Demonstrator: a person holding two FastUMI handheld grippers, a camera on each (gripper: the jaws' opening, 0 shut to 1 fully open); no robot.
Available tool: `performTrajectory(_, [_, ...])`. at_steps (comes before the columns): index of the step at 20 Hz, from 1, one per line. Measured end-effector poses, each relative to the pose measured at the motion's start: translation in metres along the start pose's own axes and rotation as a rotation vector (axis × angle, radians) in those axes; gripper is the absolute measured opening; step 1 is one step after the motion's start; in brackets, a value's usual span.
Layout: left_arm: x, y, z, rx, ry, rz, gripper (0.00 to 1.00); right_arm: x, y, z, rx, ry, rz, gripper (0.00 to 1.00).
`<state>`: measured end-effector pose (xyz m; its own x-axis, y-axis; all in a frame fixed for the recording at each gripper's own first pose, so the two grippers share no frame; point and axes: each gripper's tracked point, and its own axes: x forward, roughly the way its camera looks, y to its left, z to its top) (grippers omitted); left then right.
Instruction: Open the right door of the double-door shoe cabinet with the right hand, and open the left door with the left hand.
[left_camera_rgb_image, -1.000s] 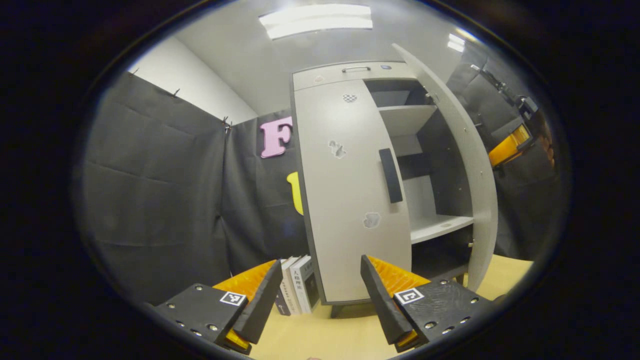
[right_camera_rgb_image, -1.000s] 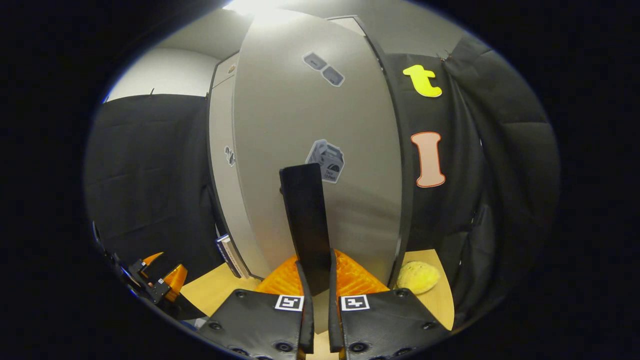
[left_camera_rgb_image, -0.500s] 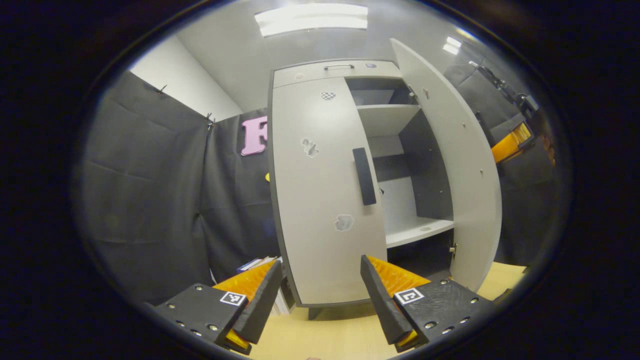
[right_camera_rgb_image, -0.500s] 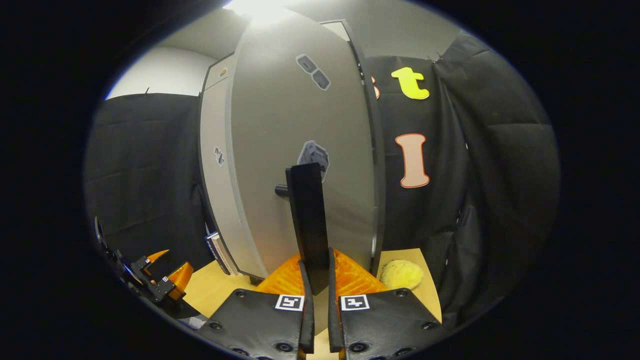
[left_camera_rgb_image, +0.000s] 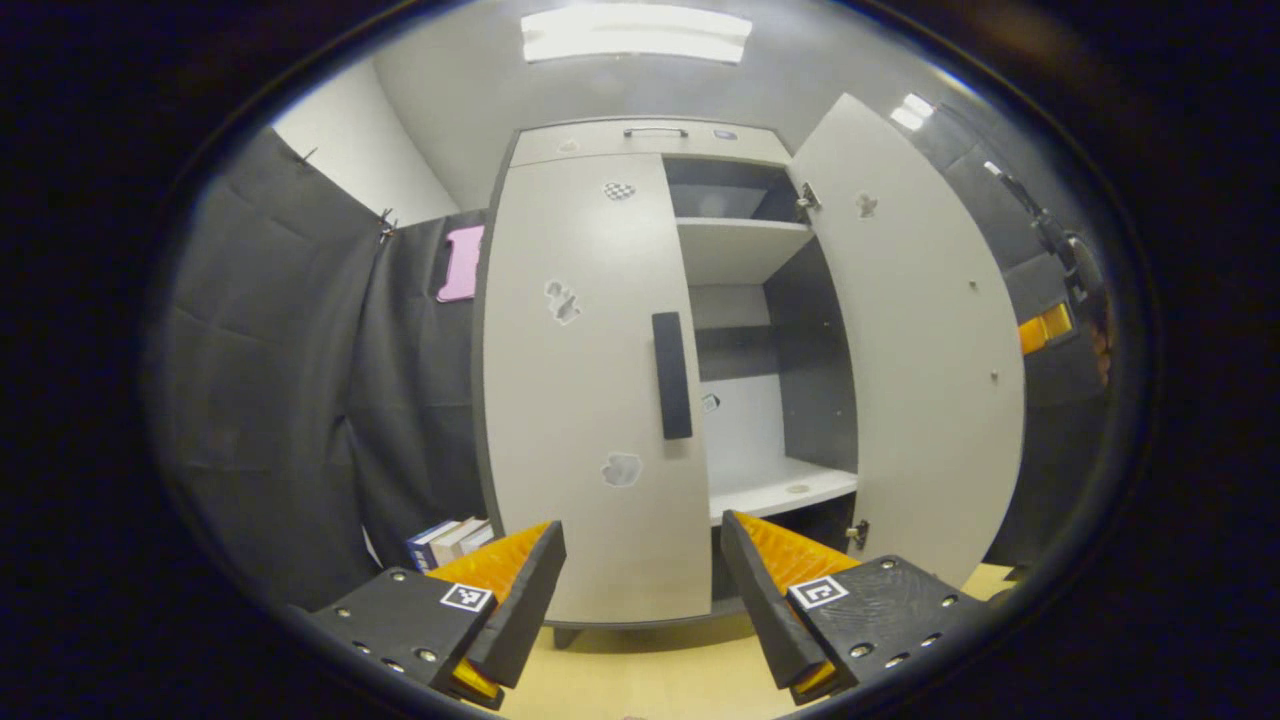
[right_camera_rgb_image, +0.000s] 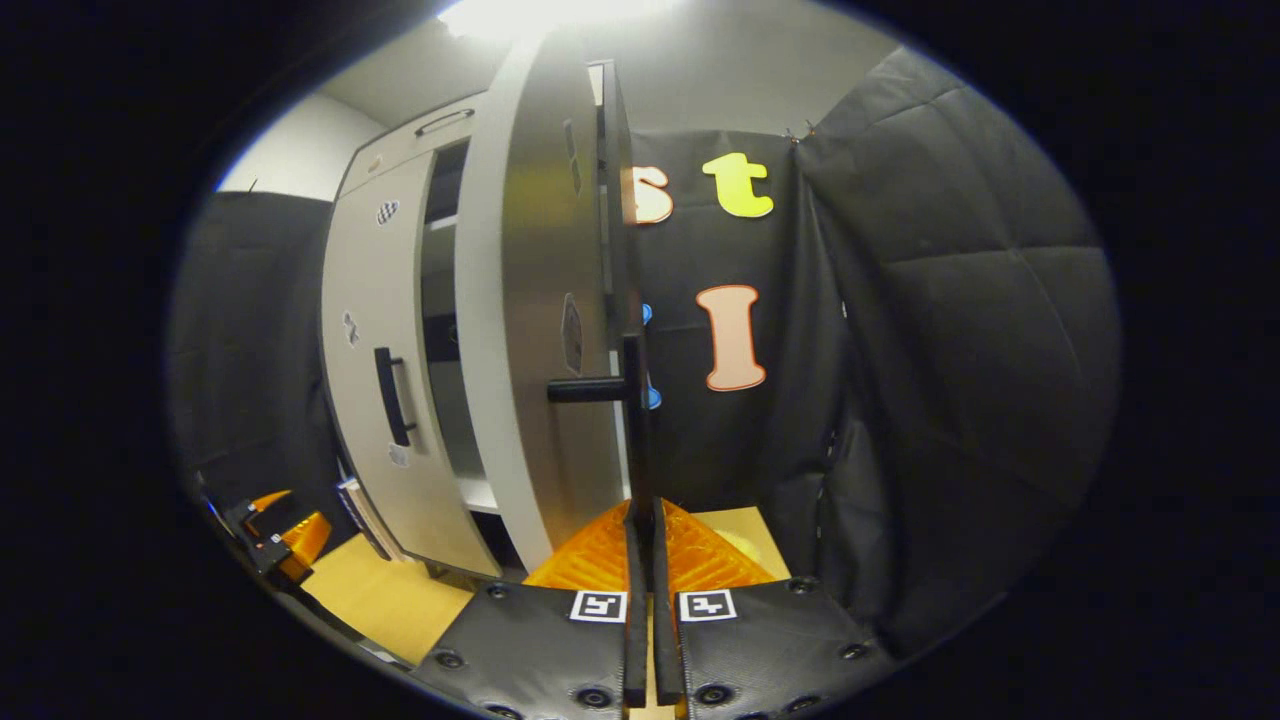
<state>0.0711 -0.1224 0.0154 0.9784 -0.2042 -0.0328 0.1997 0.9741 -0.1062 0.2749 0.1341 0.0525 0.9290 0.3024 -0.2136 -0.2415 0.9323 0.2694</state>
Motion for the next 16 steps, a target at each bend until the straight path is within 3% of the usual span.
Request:
performTrajectory(4, [0.046, -0.017, 0.035, -0.055, 0.009, -0.043, 0.91, -0.008, -0.012, 0.000, -0.059, -0.026, -0.003, 0.11])
performTrajectory(6, [0.071, -0.018, 0.044, -0.056, 0.020, -0.045, 0.92, -0.016, -0.020, 0.003, -0.087, -0.059, 0.001, 0.53])
performTrajectory(8, [0.097, -0.014, 0.044, -0.046, 0.035, -0.034, 0.92, -0.024, -0.043, 0.012, -0.092, -0.111, -0.055, 0.96])
performTrajectory(14, [0.154, -0.015, 0.035, -0.041, 0.096, -0.028, 0.92, -0.073, -0.110, 0.006, -0.034, -0.142, -0.223, 0.96])
performTrajectory(15, [0.164, -0.014, 0.038, -0.036, 0.094, -0.018, 0.92, -0.079, -0.119, 0.003, -0.029, -0.139, -0.245, 0.92])
performTrajectory(16, [0.171, -0.012, 0.039, -0.028, 0.093, -0.009, 0.92, -0.083, -0.127, -0.002, -0.022, -0.133, -0.262, 0.97])
